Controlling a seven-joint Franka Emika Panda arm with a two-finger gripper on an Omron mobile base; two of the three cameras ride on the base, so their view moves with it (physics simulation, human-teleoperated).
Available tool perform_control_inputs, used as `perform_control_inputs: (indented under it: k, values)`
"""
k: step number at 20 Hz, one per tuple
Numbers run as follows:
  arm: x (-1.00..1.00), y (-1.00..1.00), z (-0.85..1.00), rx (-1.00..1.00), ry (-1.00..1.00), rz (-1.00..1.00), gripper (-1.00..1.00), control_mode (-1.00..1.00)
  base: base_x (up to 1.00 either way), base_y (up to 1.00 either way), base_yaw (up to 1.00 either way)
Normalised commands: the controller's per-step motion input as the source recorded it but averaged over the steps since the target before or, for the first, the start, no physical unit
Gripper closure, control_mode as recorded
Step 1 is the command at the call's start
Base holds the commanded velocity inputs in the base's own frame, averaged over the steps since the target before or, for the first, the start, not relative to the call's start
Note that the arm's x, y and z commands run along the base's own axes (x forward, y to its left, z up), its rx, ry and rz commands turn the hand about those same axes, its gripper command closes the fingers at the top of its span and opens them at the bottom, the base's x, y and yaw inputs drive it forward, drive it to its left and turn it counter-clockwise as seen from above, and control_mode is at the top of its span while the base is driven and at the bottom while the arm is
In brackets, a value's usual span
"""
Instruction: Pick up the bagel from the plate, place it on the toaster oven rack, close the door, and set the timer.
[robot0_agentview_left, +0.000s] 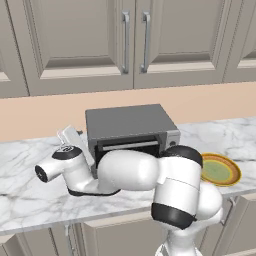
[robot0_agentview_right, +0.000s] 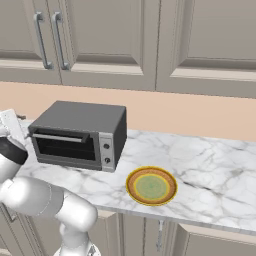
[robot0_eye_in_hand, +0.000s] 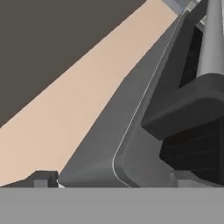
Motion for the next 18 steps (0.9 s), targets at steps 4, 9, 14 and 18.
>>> perform_control_inputs:
  k: [4,9,14,18]
  values:
    - [-0.45,0.41,0.14,-0.01,0.26,0.15,-1.00,-1.00,0.00,0.00,0.00]
    - [-0.92,-0.05,0.35,0.09,0.05,0.00,-1.00,-1.00,0.00,0.00,0.00]
    - [-0.82,-0.65,0.37,0.13,0.01,-0.07,-1.00,-1.00,0.00,0.00,0.00]
    - [-0.39,-0.74,0.56,-0.07,0.20,0.34,-1.00,-1.00,0.00,0.00,0.00]
